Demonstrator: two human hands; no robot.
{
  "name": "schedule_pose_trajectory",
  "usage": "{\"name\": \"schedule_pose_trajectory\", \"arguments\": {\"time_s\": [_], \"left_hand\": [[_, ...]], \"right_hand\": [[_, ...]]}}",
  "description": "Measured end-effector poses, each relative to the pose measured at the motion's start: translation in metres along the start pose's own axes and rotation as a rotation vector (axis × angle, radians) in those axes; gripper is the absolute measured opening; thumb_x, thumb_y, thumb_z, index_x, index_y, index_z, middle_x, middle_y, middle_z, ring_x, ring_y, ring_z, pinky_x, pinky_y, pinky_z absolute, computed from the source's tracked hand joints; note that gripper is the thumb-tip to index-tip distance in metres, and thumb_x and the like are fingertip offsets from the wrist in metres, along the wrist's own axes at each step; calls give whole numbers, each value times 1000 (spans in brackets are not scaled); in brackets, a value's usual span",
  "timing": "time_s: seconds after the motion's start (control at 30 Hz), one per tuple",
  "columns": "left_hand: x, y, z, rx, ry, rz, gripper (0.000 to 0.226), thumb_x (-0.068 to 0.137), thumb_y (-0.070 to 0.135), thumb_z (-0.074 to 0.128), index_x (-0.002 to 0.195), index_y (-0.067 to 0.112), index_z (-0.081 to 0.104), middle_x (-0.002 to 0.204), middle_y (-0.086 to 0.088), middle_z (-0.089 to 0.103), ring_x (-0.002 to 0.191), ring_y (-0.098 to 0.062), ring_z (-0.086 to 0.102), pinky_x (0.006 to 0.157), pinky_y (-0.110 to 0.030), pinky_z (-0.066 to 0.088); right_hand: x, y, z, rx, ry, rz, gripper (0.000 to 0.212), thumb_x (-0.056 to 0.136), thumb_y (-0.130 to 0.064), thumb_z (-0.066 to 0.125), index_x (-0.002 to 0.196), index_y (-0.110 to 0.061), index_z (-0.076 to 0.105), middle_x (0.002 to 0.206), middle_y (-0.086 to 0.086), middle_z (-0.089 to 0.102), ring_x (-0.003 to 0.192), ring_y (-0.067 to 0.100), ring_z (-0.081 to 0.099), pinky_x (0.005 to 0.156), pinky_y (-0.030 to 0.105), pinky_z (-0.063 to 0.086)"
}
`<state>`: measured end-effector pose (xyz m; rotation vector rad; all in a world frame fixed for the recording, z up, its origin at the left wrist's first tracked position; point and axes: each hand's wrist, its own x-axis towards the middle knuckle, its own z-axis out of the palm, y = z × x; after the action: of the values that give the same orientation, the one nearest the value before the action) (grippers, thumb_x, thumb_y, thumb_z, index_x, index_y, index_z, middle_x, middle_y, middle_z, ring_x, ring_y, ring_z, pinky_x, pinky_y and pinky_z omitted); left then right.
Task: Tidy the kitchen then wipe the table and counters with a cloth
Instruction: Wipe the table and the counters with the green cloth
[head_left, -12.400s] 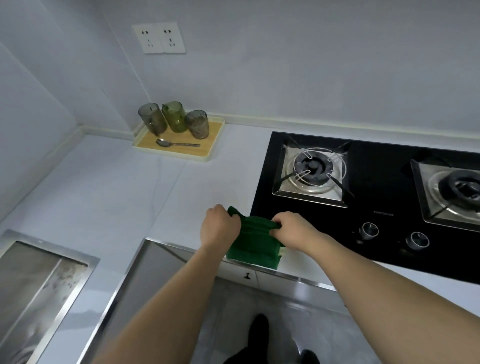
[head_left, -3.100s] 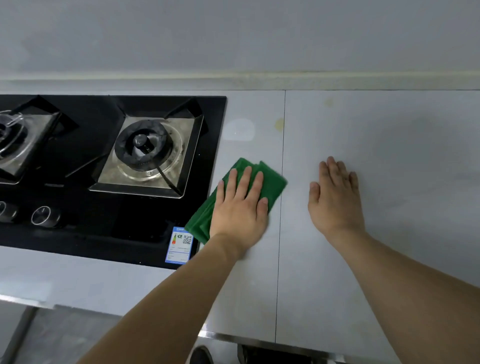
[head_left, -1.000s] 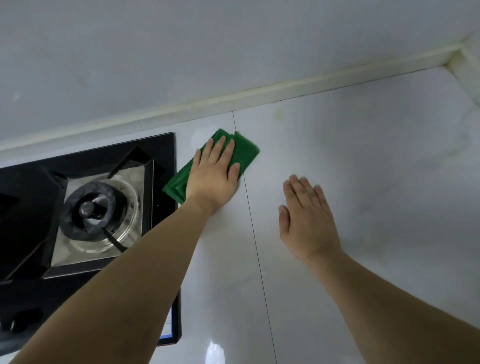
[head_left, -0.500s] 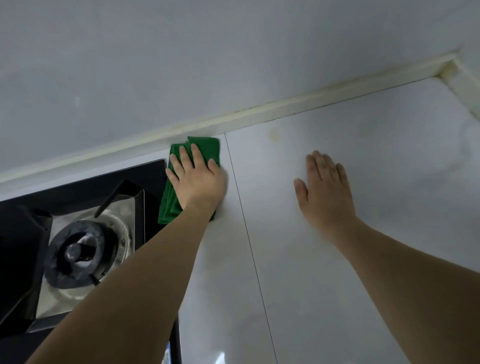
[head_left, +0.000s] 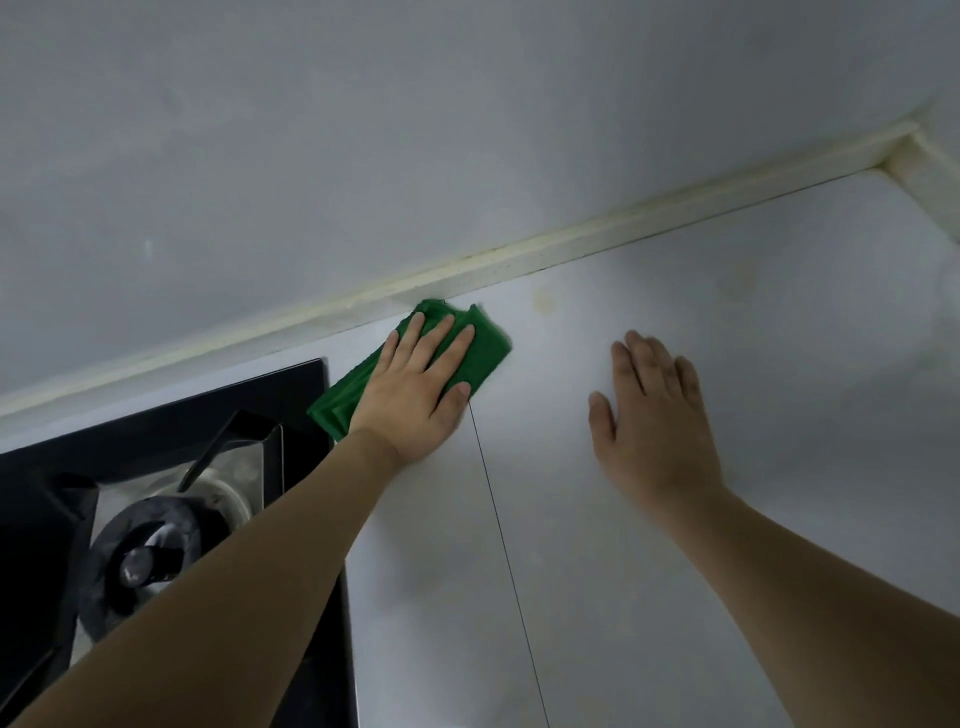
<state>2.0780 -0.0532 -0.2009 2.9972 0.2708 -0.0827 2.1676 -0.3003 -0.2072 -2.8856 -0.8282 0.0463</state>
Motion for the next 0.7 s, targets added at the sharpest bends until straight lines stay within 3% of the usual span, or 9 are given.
{"name": "schedule_pose_trajectory", "arguments": {"time_s": [0.17,0.37,0.7], "left_hand": [[6,11,3,-74,63,-229,63,94,47,17,154,31,13,161,6,12,149,-15,-4,121,-39,-2],[30,49,7,-120,108,-529,63,96,41,18,155,23,8,162,-1,9,149,-23,-5,120,-45,-4],[33,59,2,-93,43,-503,62,100,39,20,155,20,-1,163,-3,-1,148,-26,-11,120,-47,-5]], "right_hand": [[0,0,2,-2,14,-7,63,96,-39,21,146,-3,33,153,15,32,143,28,25,118,47,18],[-1,0,3,23,31,7,62,96,-38,24,145,-3,36,152,15,34,143,28,27,118,47,19],[-1,0,6,51,89,48,59,96,-31,22,144,-1,39,151,16,36,142,30,29,117,46,19]]}}
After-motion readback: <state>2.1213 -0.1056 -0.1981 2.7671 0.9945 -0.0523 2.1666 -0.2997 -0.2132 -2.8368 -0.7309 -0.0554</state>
